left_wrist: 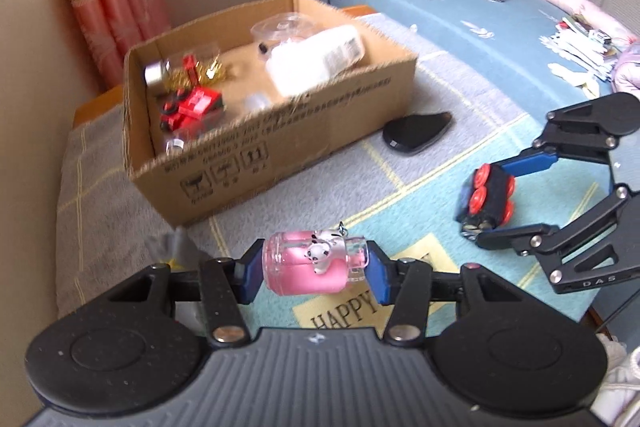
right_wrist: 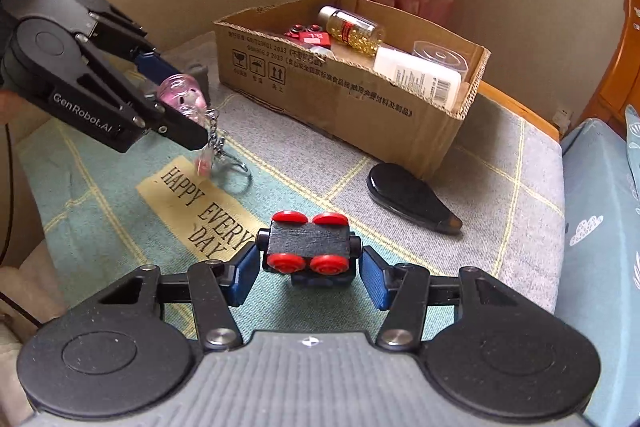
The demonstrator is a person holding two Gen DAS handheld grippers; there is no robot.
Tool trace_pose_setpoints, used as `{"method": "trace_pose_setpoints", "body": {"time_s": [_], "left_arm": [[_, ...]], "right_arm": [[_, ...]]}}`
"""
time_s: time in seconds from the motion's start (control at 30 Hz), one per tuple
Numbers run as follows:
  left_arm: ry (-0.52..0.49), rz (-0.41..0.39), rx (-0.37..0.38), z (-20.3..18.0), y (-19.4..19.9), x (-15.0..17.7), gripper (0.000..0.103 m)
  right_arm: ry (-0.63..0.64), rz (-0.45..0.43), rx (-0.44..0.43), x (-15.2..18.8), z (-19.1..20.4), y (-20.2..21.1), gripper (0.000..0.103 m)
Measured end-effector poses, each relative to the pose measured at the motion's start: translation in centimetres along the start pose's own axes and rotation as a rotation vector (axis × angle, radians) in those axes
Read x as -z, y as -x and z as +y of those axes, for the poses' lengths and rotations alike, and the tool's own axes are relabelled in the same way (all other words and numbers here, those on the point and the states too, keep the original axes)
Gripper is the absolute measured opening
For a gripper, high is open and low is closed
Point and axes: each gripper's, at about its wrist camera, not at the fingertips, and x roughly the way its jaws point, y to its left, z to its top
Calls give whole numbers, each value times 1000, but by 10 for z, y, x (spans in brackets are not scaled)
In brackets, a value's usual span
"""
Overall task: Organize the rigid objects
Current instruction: 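Carry the pink bottle into the box with the left tool while the right drops the black cube there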
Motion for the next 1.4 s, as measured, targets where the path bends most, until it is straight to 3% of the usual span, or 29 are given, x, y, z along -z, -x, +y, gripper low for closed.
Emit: {"method": "trace_pose_setpoints", "body": {"time_s": [0.37, 0.7, 0.97, 1.13, 1.3, 1.37, 1.4], "left_arm": [[-68, -71, 18, -6, 32, -35, 50], [-153, -192, 4, -7, 53, -103, 50], [-155, -146, -22, 0, 12, -134, 50], [-136, -87, -18, 5, -18, -129, 51], [-105, -91, -5, 10, -22, -119, 52], [-96, -91, 2, 10, -20, -116, 58], [-89, -96, 4, 11, -18, -114, 70]], "right_arm": [[-2, -51, -27, -17, -13, 19, 59], [-1, -89, -12, -25, -20, 31, 59], [11, -113, 7, -32, -25, 38, 59], [18, -120, 17, -35, -25, 40, 59], [13, -126, 17, -37, -28, 42, 59], [11, -128, 17, -38, -29, 41, 59], [10, -130, 16, -40, -30, 41, 59]]}}
